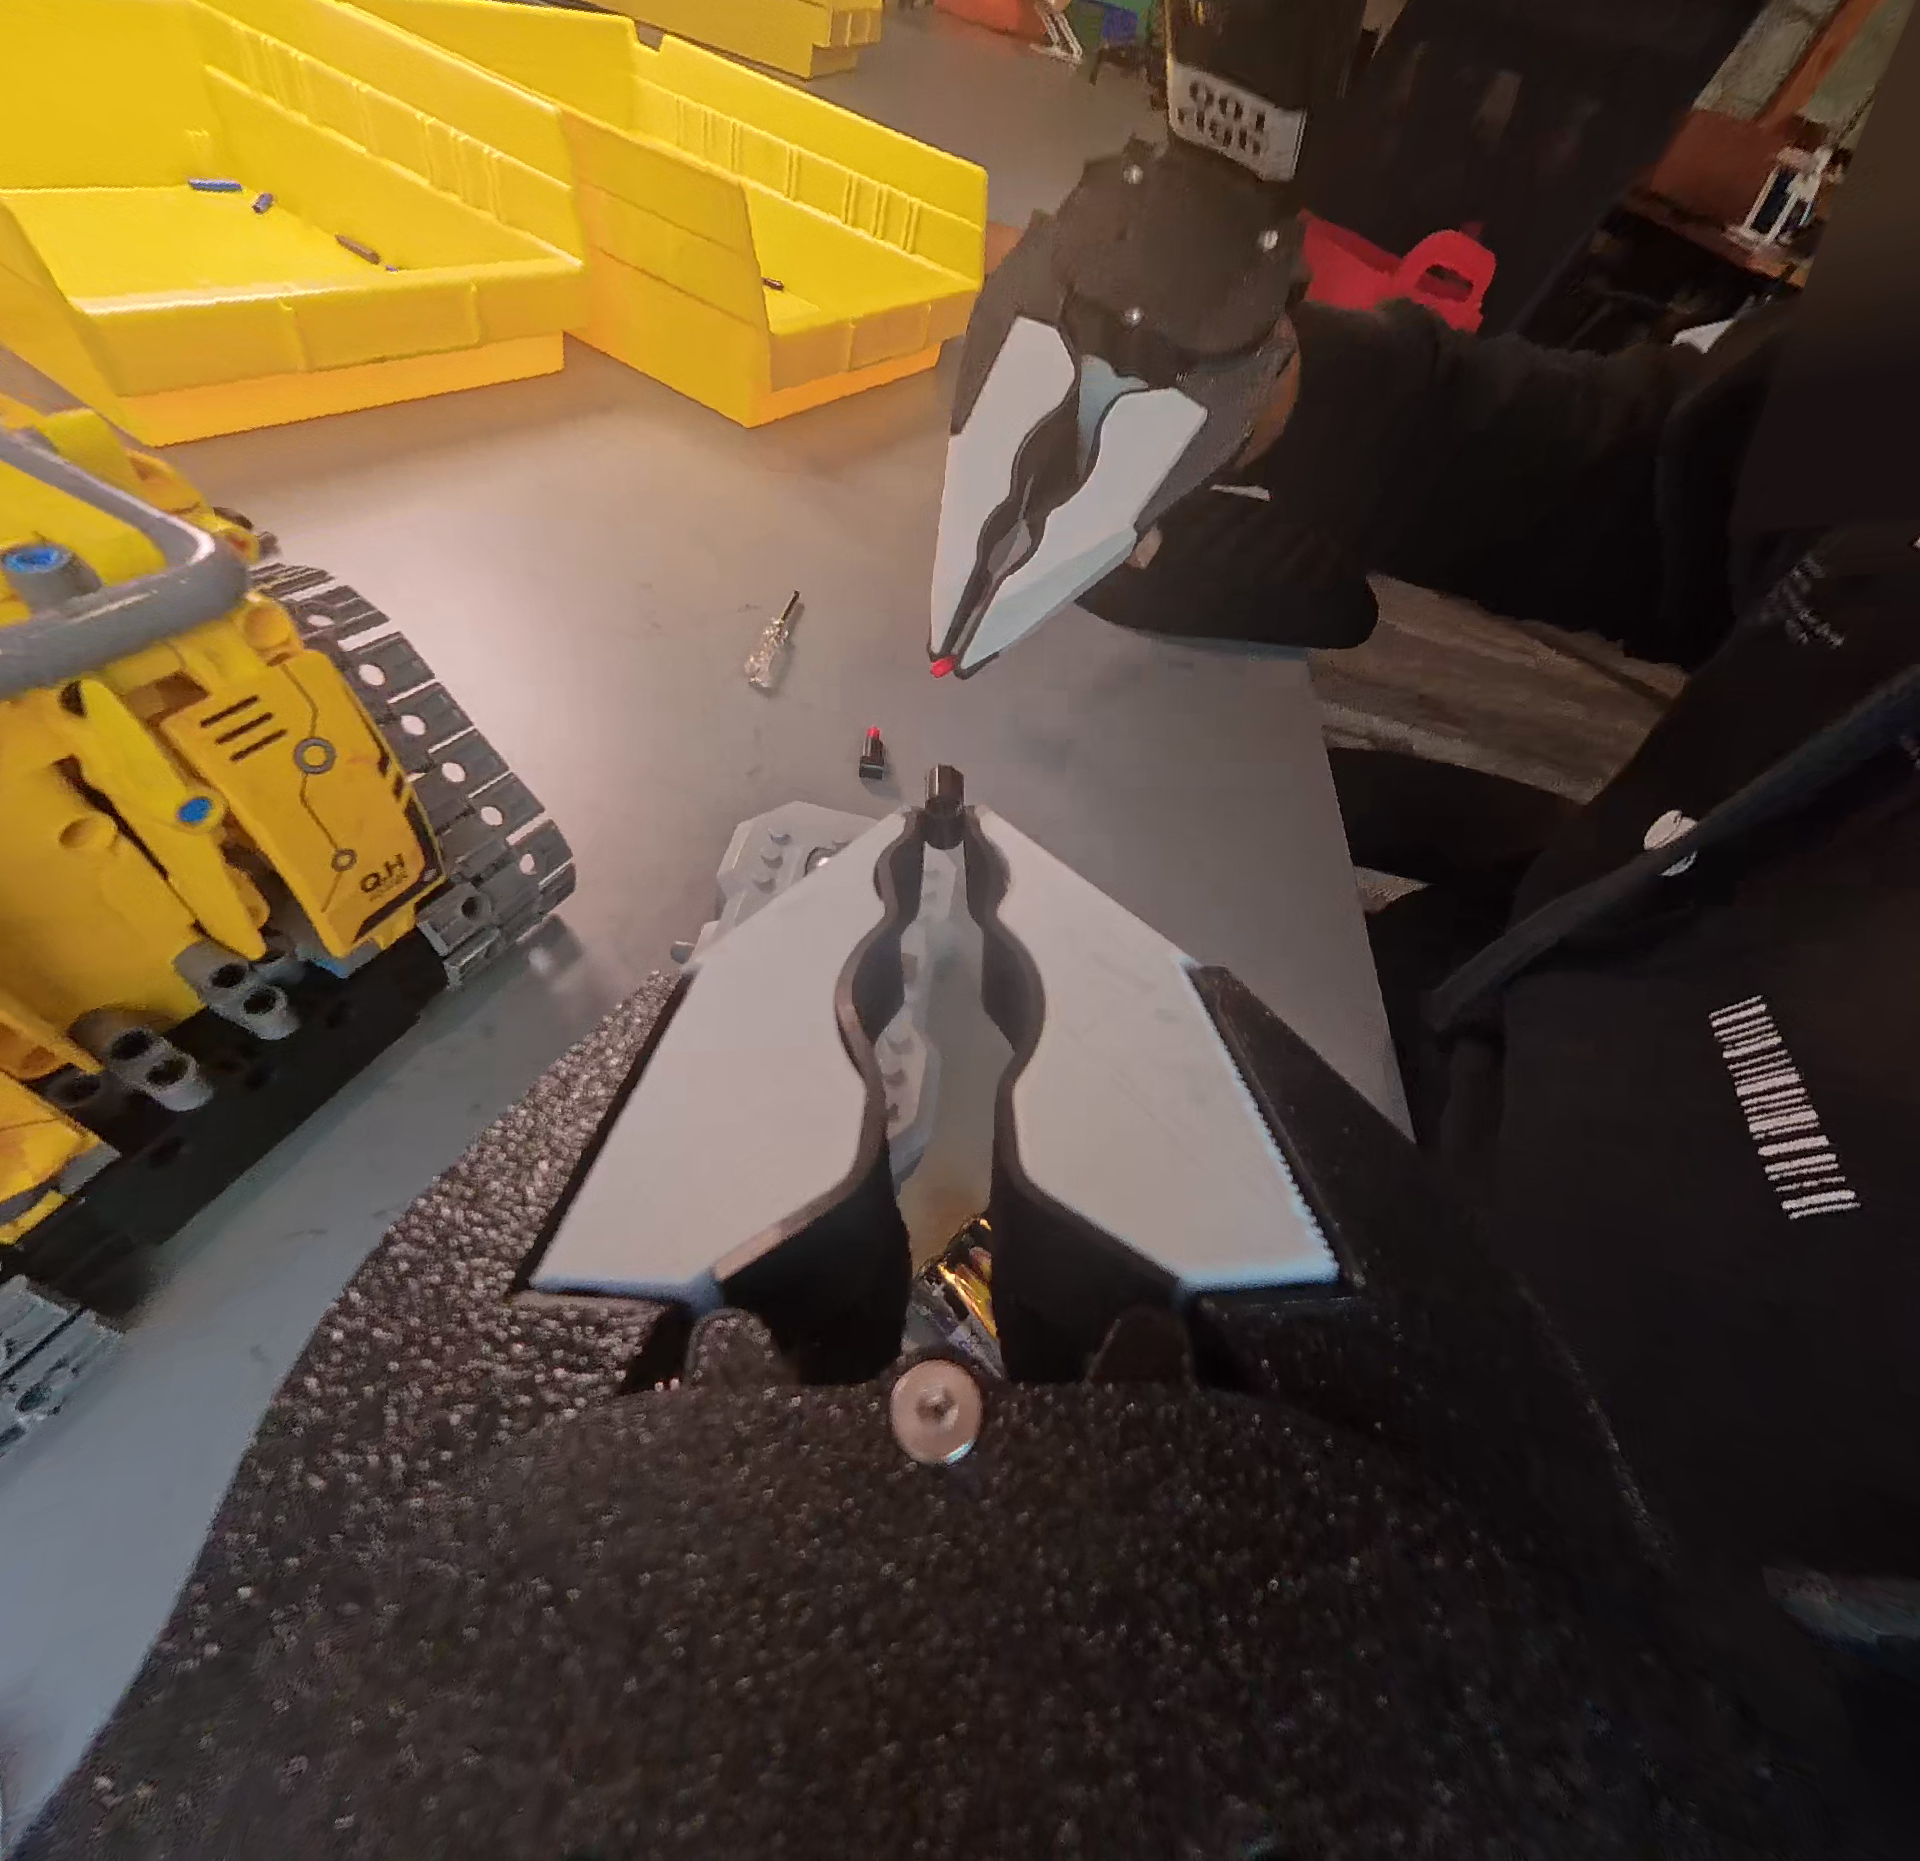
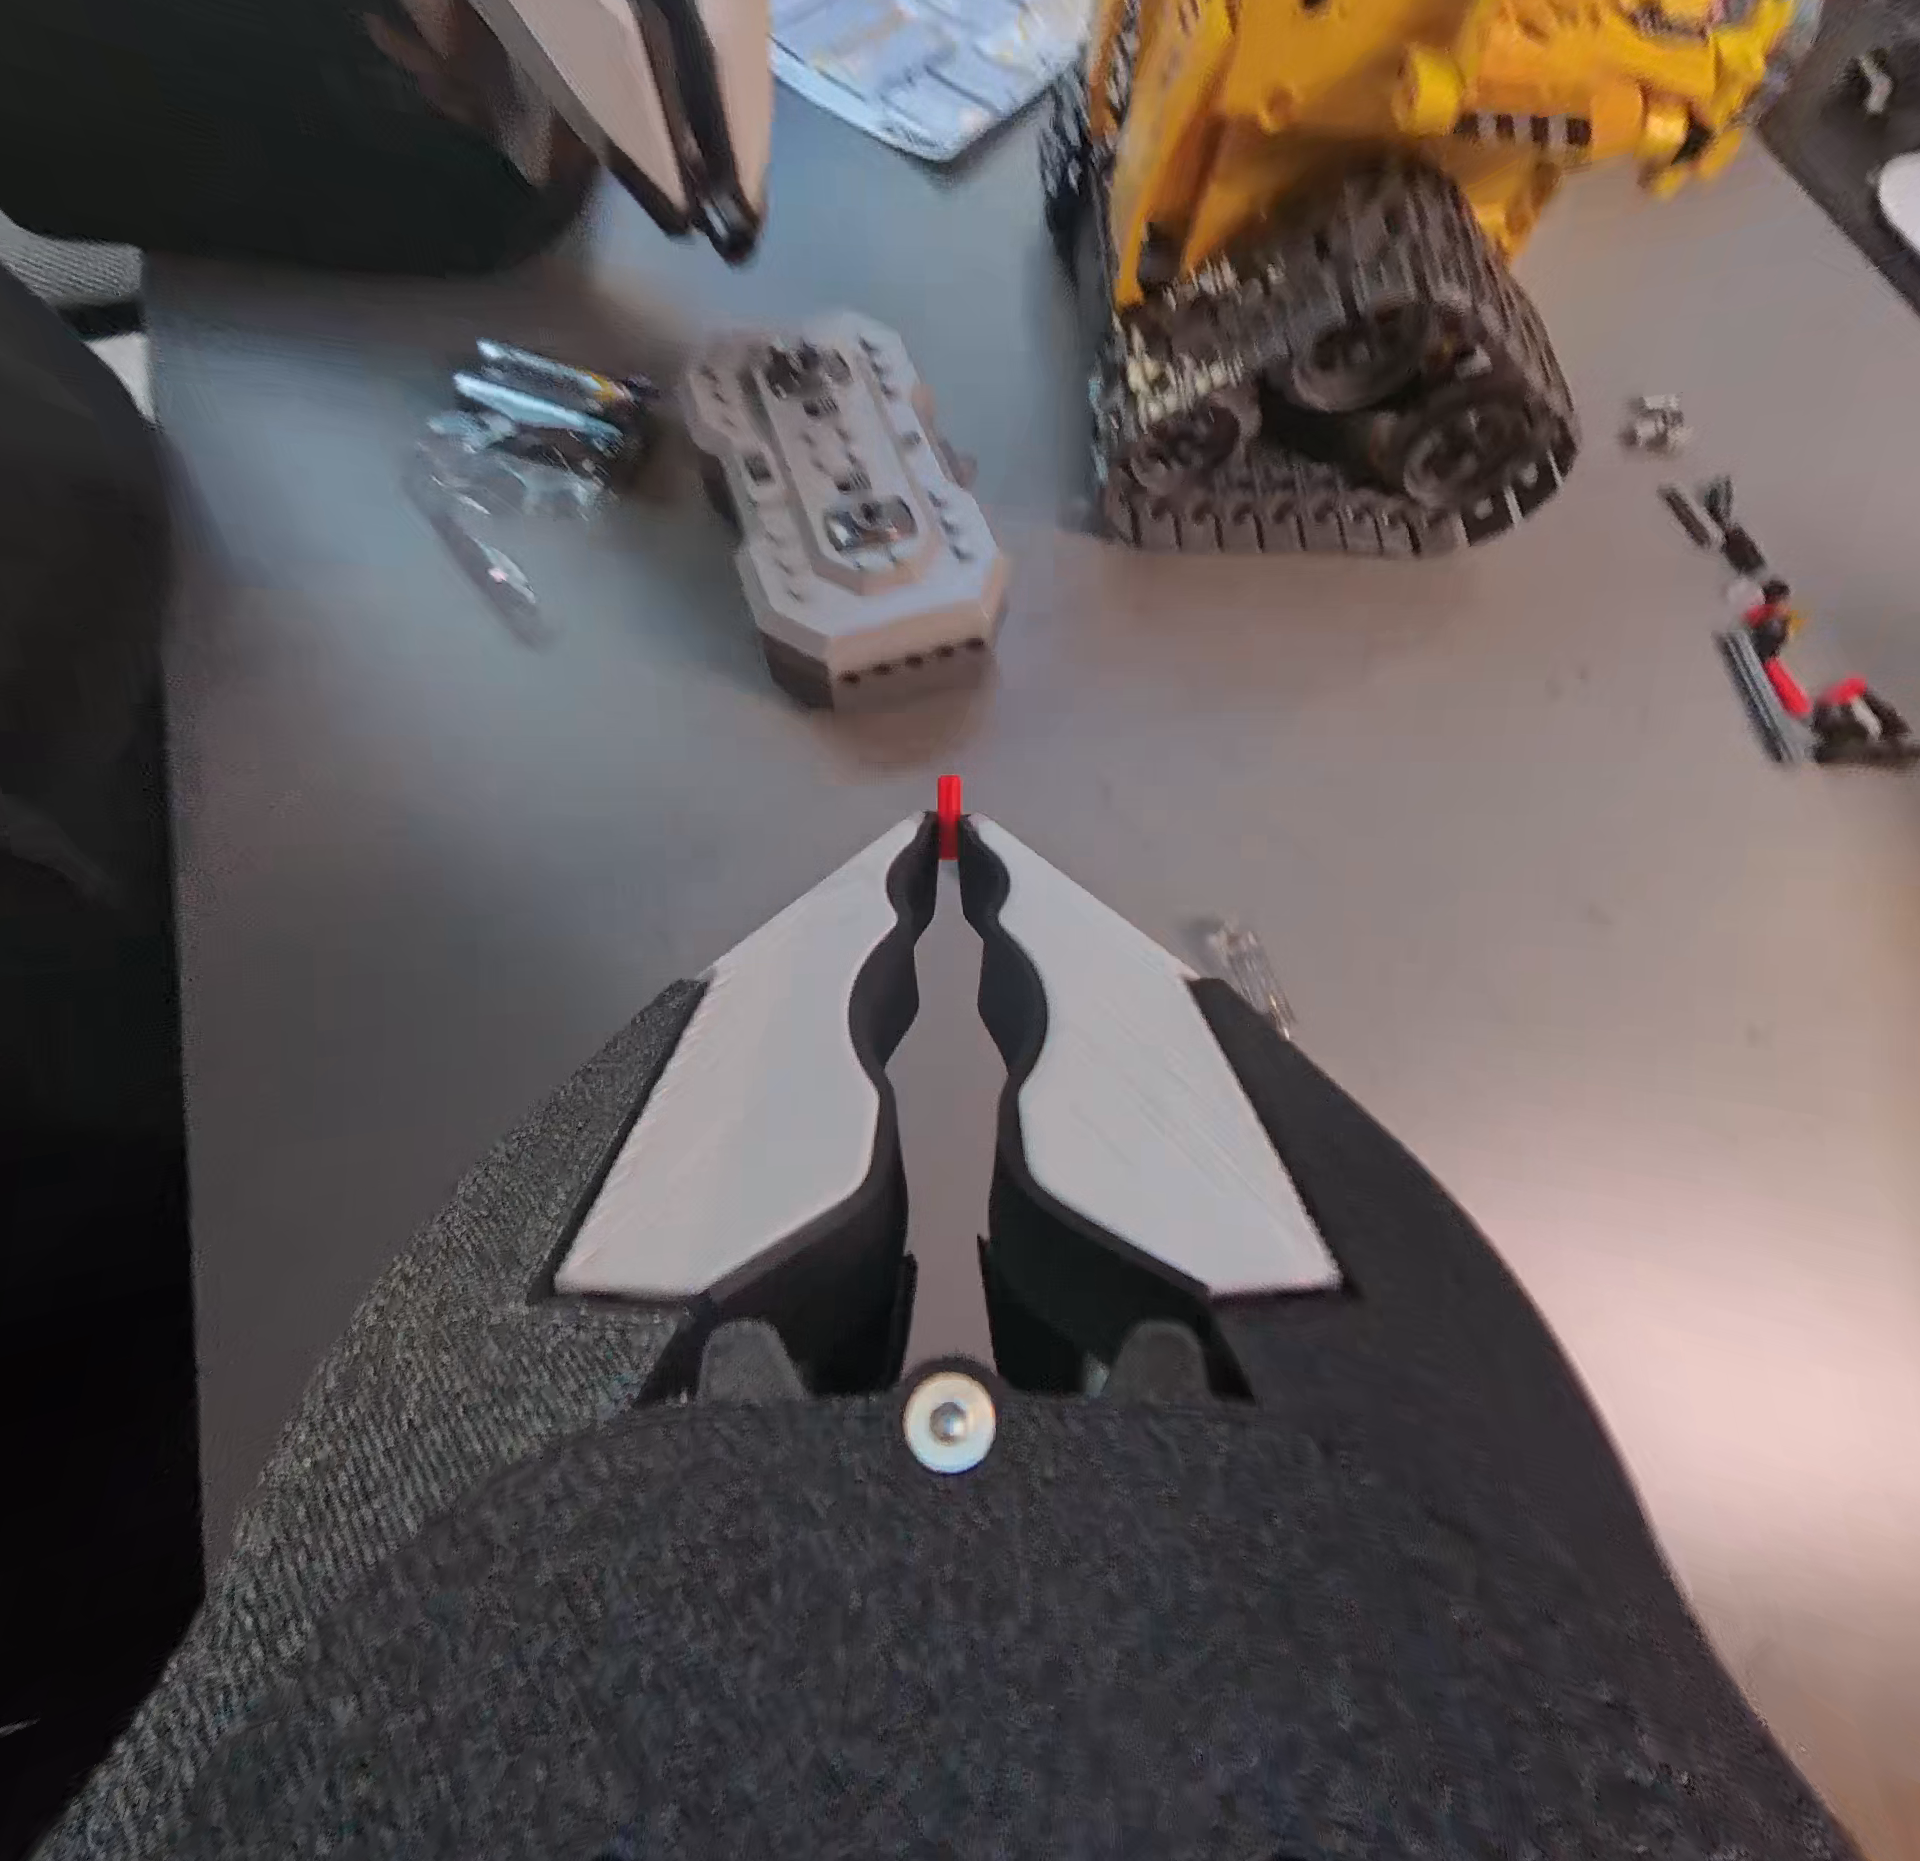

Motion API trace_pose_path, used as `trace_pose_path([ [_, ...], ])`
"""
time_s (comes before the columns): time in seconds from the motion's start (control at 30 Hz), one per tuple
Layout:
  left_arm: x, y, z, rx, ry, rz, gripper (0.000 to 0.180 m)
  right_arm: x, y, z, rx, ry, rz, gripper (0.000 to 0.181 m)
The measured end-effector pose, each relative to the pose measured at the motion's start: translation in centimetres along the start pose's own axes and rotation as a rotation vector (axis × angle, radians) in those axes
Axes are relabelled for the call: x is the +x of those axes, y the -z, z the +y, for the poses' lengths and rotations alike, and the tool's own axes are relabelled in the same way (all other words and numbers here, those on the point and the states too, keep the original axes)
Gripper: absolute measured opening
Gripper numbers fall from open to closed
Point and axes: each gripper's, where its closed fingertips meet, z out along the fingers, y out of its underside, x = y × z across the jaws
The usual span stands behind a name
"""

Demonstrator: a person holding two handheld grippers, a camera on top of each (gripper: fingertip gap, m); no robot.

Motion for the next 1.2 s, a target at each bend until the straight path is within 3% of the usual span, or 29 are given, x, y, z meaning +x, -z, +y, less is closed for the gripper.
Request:
trace_pose_path([
  [0.17, 0.8, -0.8, 0.9, -0.074, -0.118, -0.008, 0.006, -3.6, -2.2, -4.5, 0.048, 0.169, -0.093, 0.003],
  [0.4, 1.4, -1.1, 1.1, -0.088, -0.131, 0.001, 0.006, -4.7, -3.4, -5.9, 0.054, 0.252, -0.108, 0.003],
  [0.83, 1.9, -1.3, 1.1, -0.094, -0.111, 0.032, 0.006, -5.0, -3.1, -6.2, 0.065, 0.295, -0.091, 0.003],
  [1.2, 2.3, -1.7, 1.9, -0.159, 0.014, 0.080, 0.006, -5.7, -3.2, -5.5, 0.001, 0.384, -0.070, 0.002],
])
